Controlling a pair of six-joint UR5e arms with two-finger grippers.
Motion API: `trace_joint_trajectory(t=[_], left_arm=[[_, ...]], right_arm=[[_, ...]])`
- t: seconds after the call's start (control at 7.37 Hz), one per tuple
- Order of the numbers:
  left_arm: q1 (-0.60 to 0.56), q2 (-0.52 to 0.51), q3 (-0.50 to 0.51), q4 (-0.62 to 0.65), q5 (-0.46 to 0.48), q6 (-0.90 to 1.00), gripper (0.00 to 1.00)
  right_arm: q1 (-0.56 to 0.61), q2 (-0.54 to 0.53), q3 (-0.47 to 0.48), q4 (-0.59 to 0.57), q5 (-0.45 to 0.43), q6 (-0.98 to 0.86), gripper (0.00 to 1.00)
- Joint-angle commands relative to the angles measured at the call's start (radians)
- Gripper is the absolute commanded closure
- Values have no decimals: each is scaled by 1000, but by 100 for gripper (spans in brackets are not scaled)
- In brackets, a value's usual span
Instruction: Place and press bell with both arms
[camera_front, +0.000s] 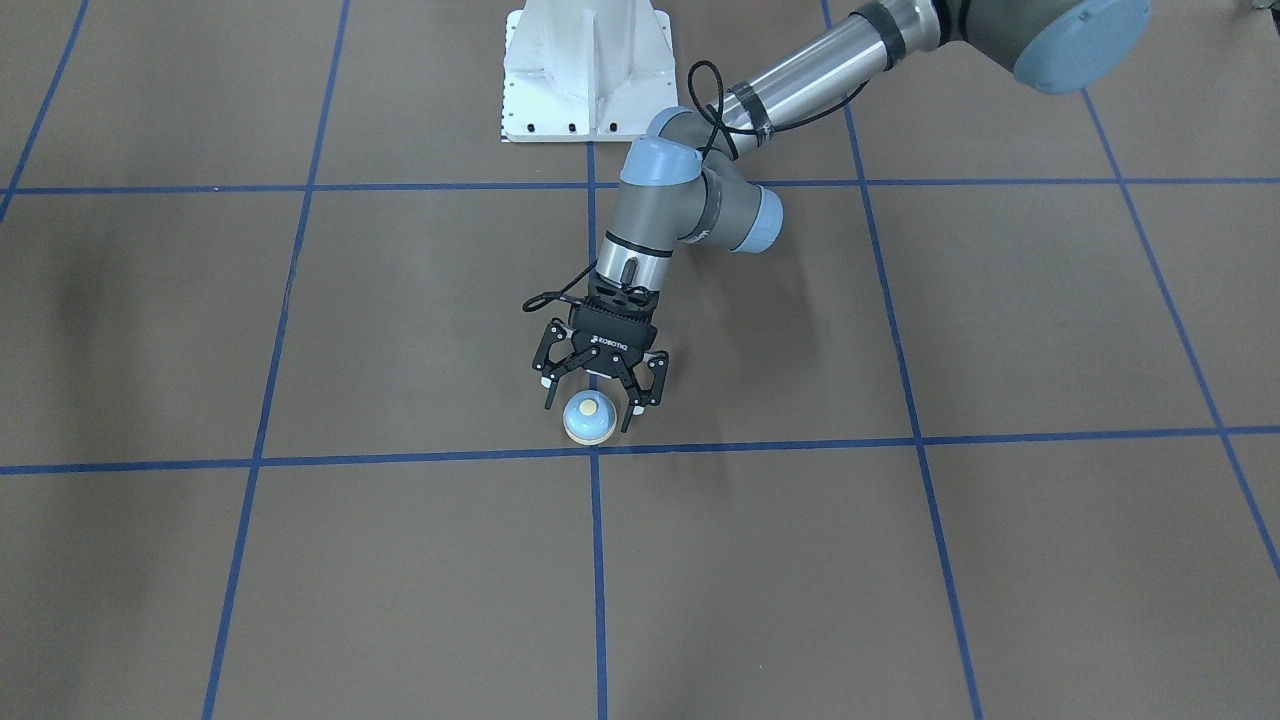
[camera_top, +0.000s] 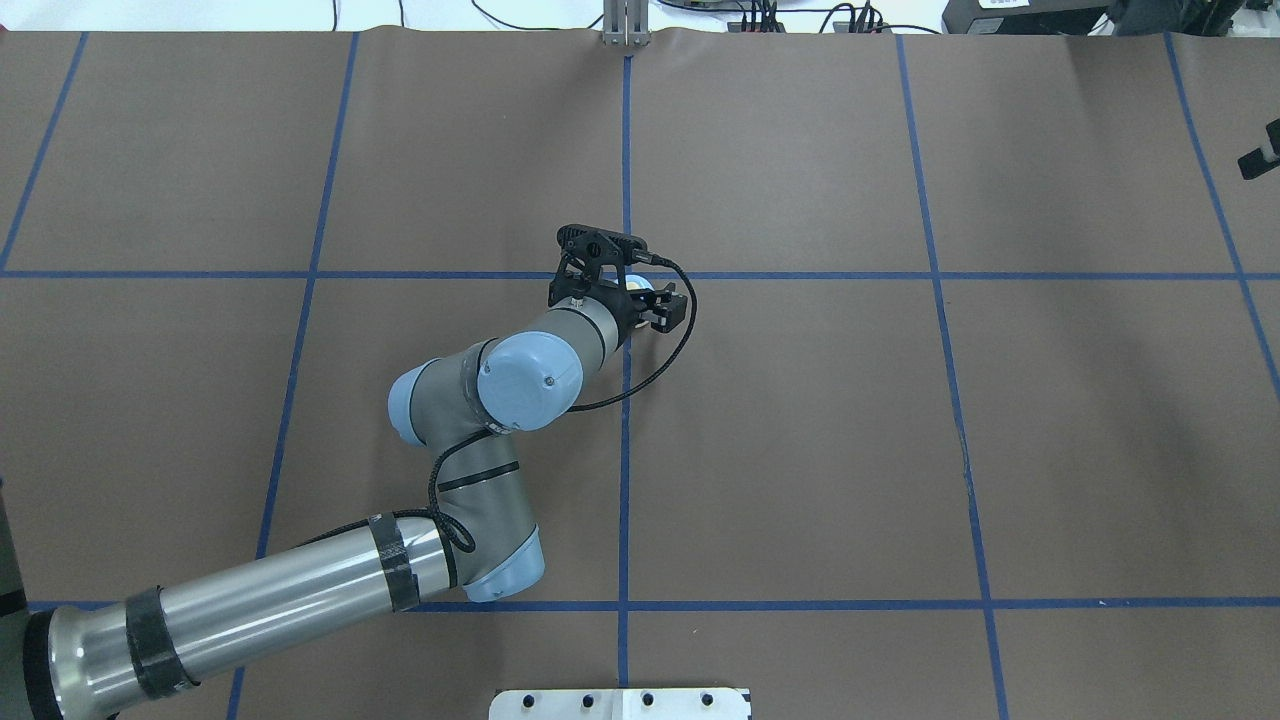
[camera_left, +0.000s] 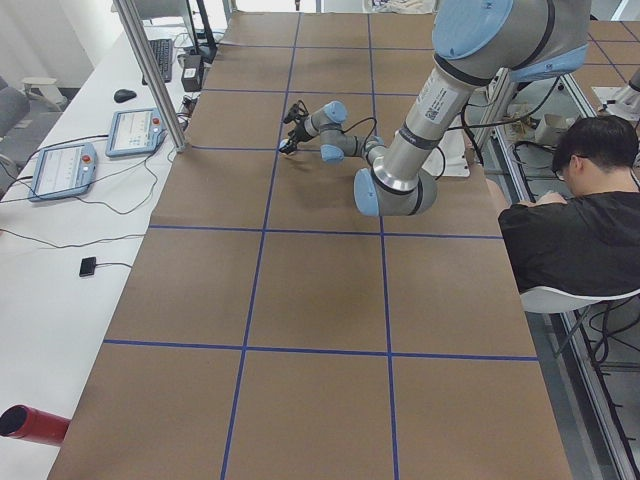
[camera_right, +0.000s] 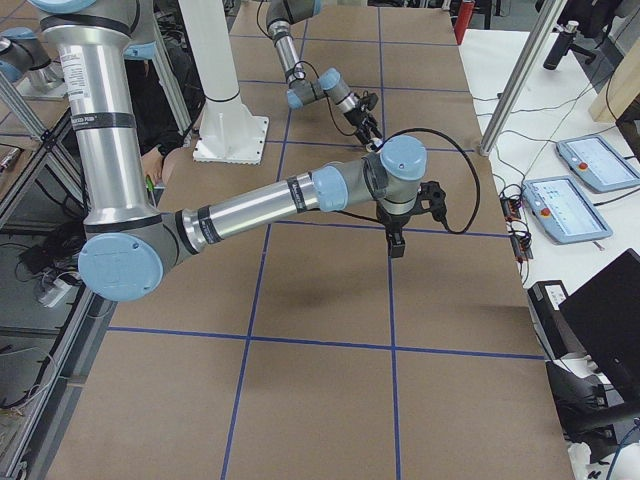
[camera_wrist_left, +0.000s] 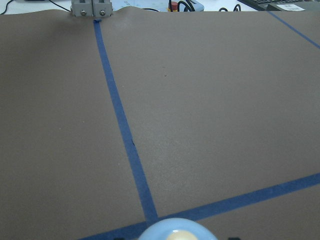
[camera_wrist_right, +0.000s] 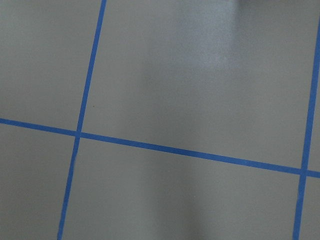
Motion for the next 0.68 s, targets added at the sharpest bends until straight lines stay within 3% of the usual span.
trace_joint_trajectory(t=[0.0,0.27,0.54], left_arm=[[-67,-2,-12,0,-69,8,0],[-190,2,-26,57,-238,17,0],[-337,8,-38,164,-497,23,0]], right_arm=[[-112,97,-3,3,-20,216,0],[-227,218,-2,7,-50,434,0],[-333,300,-5,7,-137,571,0]])
